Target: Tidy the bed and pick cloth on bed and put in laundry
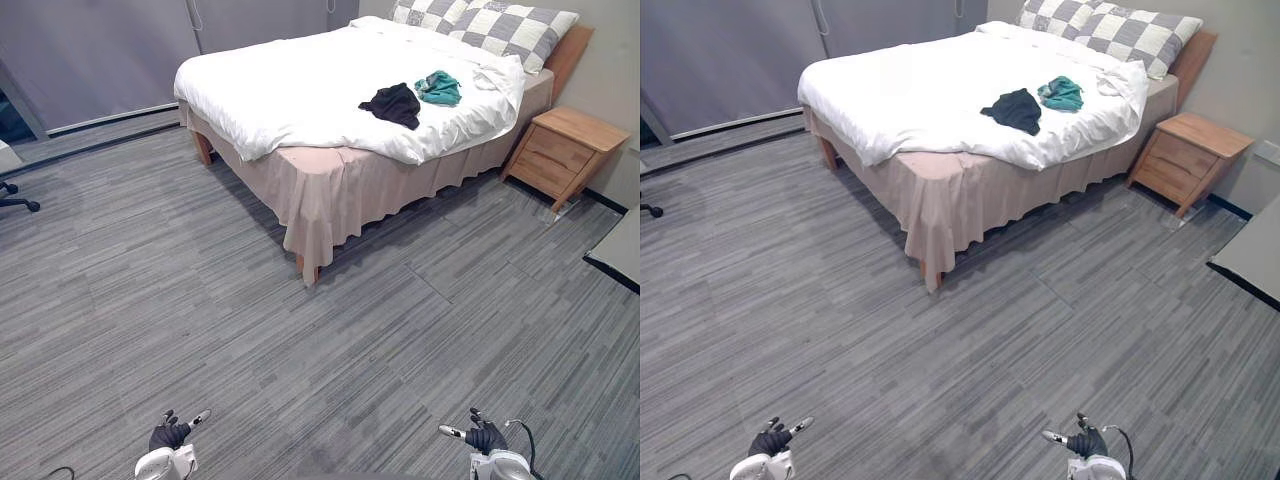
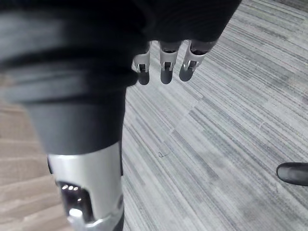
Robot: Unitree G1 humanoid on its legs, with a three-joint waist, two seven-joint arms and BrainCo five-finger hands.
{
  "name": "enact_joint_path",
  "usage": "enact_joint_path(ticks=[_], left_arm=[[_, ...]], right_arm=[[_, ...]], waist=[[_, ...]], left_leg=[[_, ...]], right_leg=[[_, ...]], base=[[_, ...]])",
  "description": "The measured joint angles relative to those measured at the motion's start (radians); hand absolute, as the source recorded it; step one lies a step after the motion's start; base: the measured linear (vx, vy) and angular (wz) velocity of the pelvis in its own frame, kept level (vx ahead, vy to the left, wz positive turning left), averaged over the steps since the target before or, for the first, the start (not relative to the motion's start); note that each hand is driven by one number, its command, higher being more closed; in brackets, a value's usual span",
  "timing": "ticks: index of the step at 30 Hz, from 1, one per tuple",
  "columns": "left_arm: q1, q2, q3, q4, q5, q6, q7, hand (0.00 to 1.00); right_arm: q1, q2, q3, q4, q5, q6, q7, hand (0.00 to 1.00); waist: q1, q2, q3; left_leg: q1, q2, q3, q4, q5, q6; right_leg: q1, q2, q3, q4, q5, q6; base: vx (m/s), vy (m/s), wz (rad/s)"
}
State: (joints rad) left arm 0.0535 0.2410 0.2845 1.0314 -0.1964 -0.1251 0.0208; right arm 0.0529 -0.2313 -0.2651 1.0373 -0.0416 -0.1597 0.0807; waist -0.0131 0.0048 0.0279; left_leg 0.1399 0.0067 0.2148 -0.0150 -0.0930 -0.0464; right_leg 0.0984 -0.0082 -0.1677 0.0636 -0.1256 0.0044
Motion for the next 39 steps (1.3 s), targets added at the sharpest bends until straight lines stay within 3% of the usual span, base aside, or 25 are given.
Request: enact_joint_path(ticks=[8,24,26,27,28,29,30,32,33,35,36,39], left_arm=[[0.002,-0.002,-0.009,0.002,0.000,-0.001,-0.004,0.00],[0.022,-0.041,-0.036,0.004,-0.001,-0.011,-0.005,0.00],[0.031,-0.043,-0.031,-0.008,-0.001,-0.022,-0.004,0.00],[0.041,-0.050,-0.025,-0.028,-0.001,-0.024,-0.003,0.00],[0.049,-0.065,-0.014,-0.051,-0.002,-0.026,-0.003,0.00],[0.056,-0.072,-0.008,-0.056,-0.001,-0.026,-0.003,0.00],[0.073,-0.082,-0.006,-0.058,-0.001,-0.026,-0.004,0.00],[0.100,-0.092,0.003,-0.058,-0.001,-0.027,-0.005,0.00],[0.110,-0.109,0.011,-0.059,0.000,-0.032,-0.006,0.00],[0.117,-0.126,0.011,-0.059,0.000,-0.046,-0.006,0.00],[0.129,-0.139,0.009,-0.059,-0.001,-0.061,-0.005,0.00],[0.153,-0.142,-0.013,-0.059,-0.002,-0.068,-0.003,0.00]], right_arm=[[0.007,-0.007,0.018,0.001,0.003,0.001,0.000,0.00],[0.010,0.011,-0.005,0.002,0.014,0.035,-0.026,0.00],[0.008,0.027,-0.004,0.002,0.014,0.034,-0.025,0.00],[0.005,0.039,0.003,0.000,0.014,0.034,-0.024,0.00],[0.010,0.046,0.023,-0.003,0.014,0.034,-0.024,0.00],[0.016,0.045,0.034,-0.003,0.015,0.035,-0.024,0.00],[0.028,0.045,0.036,-0.004,0.016,0.037,-0.024,0.00],[0.048,0.051,0.033,-0.010,0.022,0.049,-0.025,0.00],[0.063,0.057,0.031,-0.041,0.022,0.055,-0.031,0.00],[0.056,0.060,0.029,-0.060,0.021,0.055,-0.031,0.00],[0.041,0.060,0.027,-0.065,0.019,0.055,-0.027,0.00],[0.028,0.054,0.021,-0.067,0.012,0.054,-0.017,0.00]], waist=[[-0.004,0.007,-0.001],[-0.006,0.033,0.030],[-0.004,0.023,0.063],[-0.001,0.018,0.081],[-0.002,0.014,0.092],[0.001,0.020,0.097],[0.006,0.034,0.105],[0.008,0.034,0.114],[0.009,0.044,0.115],[0.014,0.049,0.121],[0.020,0.048,0.120],[0.026,0.061,0.118]], left_leg=[[-0.019,0.001,-0.001,-0.004,0.008,0.012],[-0.016,0.001,-0.012,-0.007,0.029,0.020],[-0.054,0.013,0.001,0.113,-0.018,-0.011],[-0.120,0.036,0.014,0.273,-0.061,-0.031],[-0.239,0.083,0.038,0.528,-0.072,-0.026],[-0.281,0.109,0.044,0.620,-0.062,-0.017],[-0.338,0.154,0.055,0.760,-0.030,0.020],[-0.371,0.187,0.075,0.869,0.008,0.036],[-0.382,0.186,0.075,0.890,-0.027,0.026],[-0.393,0.166,0.080,0.827,-0.073,0.022],[-0.401,0.133,0.087,0.697,-0.072,0.017],[-0.402,0.107,0.099,0.365,0.011,-0.013]], right_leg=[[-0.005,0.006,-0.009,-0.033,0.019,-0.028],[0.002,0.008,-0.018,-0.031,0.029,-0.025],[0.005,0.001,-0.012,-0.011,-0.004,-0.030],[0.005,0.000,-0.010,0.008,-0.022,-0.046],[-0.001,0.003,-0.011,0.029,-0.033,-0.058],[0.000,0.010,-0.010,0.039,-0.038,-0.065],[0.012,0.024,-0.009,0.054,-0.048,-0.074],[0.040,0.027,0.003,0.071,-0.064,-0.088],[0.063,0.024,0.017,0.080,-0.076,-0.090],[0.077,0.008,0.039,0.092,-0.092,-0.090],[0.078,-0.013,0.056,0.100,-0.105,-0.080],[0.081,-0.033,0.089,0.105,-0.141,-0.051]], base=[[-0.05,-0.027,-0.01],[-0.02,-0.013,0.02],[-0.08,-0.061,-0.04],[-0.11,-0.095,-0.06],[-0.11,-0.096,-0.12],[-0.06,-0.071,-0.21],[0.02,-0.031,-0.19],[0.08,-0.005,-0.12],[0.12,0.015,-0.11],[0.16,0.059,-0.26],[0.14,0.087,-0.41],[0.21,0.185,-0.37]])
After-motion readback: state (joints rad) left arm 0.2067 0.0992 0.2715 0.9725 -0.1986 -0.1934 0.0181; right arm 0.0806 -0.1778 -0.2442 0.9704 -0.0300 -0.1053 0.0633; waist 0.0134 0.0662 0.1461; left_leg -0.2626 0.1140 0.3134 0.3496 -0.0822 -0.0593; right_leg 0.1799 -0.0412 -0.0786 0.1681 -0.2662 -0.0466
